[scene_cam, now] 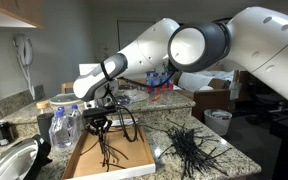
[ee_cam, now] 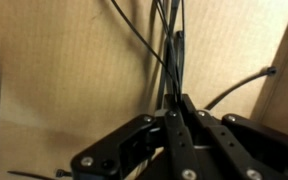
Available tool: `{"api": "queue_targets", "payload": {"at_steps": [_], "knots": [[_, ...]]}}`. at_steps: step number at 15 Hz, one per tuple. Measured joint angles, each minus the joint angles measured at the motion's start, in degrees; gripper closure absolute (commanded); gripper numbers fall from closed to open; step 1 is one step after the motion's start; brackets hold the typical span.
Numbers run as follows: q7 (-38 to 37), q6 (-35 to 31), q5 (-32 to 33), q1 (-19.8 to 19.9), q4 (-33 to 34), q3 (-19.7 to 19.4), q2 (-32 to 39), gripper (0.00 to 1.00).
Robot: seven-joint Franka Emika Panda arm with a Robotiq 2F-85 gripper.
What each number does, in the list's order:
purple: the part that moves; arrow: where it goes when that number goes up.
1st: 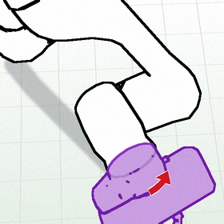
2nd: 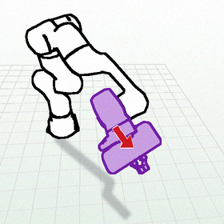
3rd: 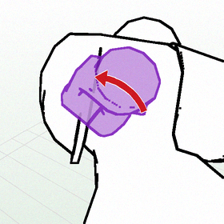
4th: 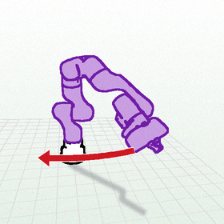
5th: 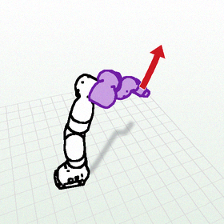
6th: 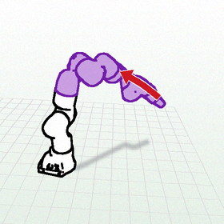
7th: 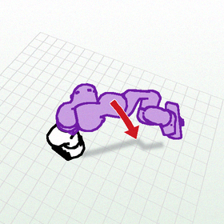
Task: Remove some zip-ties from the box and place them on the counter
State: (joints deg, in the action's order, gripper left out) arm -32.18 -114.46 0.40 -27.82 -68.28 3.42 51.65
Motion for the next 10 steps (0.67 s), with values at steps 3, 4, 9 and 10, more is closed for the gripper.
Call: {"api": "queue_targets", "payload": {"at_steps": [3, 4, 9, 10], "knots": [[0.0, 2.86, -0.07, 0.43, 2.59, 0.0, -1.2, 0.94], [0.0, 4.08, -0.07, 0.62, 3.41, 0.0, -1.6, 0.94], [0.0, 9.54, -0.07, 1.75, 5.71, -1.11, -3.86, 0.94], [-0.08, 10.54, -0.07, 2.08, 5.73, -1.53, -4.49, 0.94]]}}
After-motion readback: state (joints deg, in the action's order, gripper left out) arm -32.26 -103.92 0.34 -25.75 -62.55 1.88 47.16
